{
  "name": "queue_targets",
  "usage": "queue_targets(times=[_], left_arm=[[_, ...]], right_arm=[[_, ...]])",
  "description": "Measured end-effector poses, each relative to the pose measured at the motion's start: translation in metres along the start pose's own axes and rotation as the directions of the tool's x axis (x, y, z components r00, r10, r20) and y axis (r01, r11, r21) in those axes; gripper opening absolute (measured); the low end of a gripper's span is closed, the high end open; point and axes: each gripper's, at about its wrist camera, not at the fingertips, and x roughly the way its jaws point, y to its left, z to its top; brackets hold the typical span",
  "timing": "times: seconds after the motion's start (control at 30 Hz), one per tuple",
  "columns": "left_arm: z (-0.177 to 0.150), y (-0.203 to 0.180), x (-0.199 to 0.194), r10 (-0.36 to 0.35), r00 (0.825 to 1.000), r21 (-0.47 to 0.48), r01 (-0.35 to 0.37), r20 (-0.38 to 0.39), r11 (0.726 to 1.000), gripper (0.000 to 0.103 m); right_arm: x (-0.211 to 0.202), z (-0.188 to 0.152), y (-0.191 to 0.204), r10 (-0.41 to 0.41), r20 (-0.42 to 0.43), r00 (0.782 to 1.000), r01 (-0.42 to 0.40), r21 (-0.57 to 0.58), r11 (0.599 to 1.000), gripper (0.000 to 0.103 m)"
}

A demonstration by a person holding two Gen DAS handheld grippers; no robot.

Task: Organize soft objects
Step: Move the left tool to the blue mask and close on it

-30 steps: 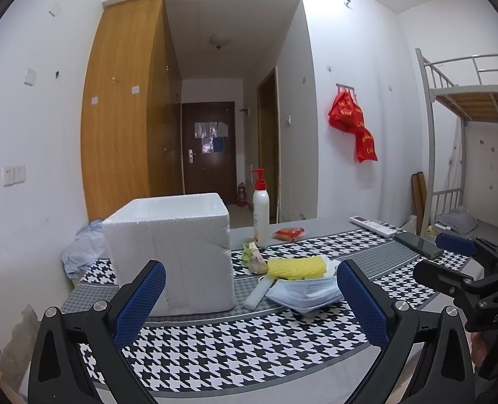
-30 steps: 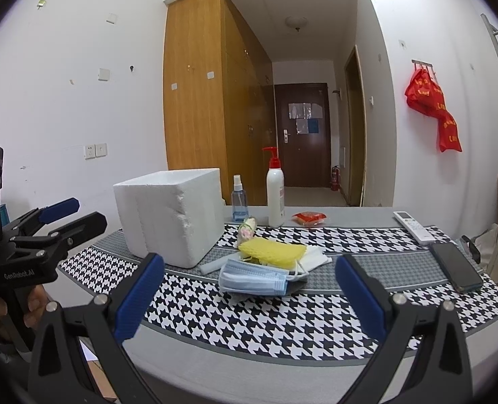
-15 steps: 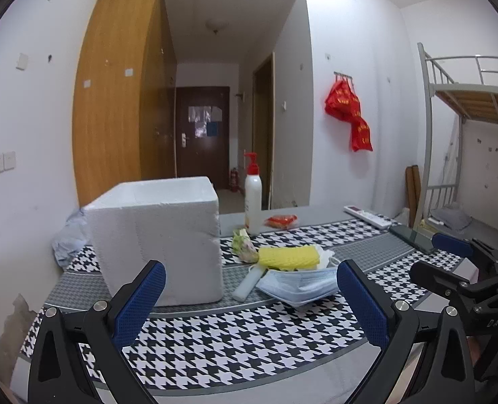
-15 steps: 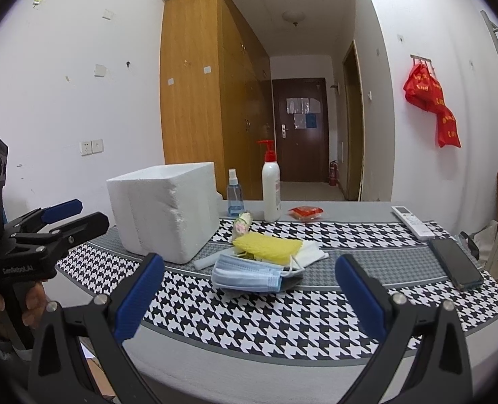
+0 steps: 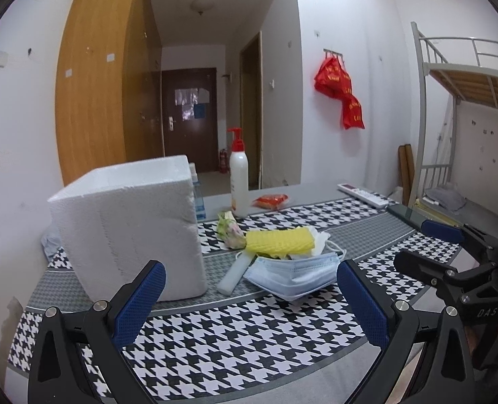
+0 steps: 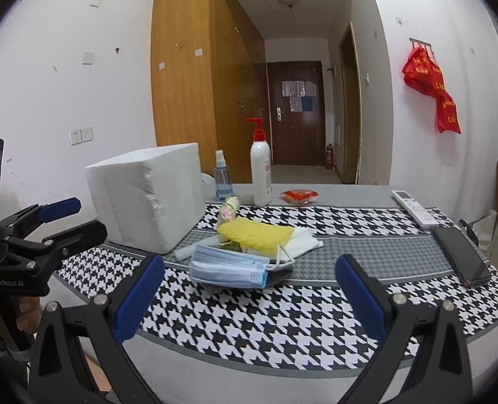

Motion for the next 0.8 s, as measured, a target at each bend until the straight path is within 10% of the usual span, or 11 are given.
queue_targets(times=[0.8], left_arm=[[-0.002,-0.003,0.064,-0.078,0.985,0.011,0.081,-0.156,0.997,0.102]], right_arm=[[0.045,0.010,-0.030,-0.015,-0.107,0.994,0.019,0.032,0.999,0.103]])
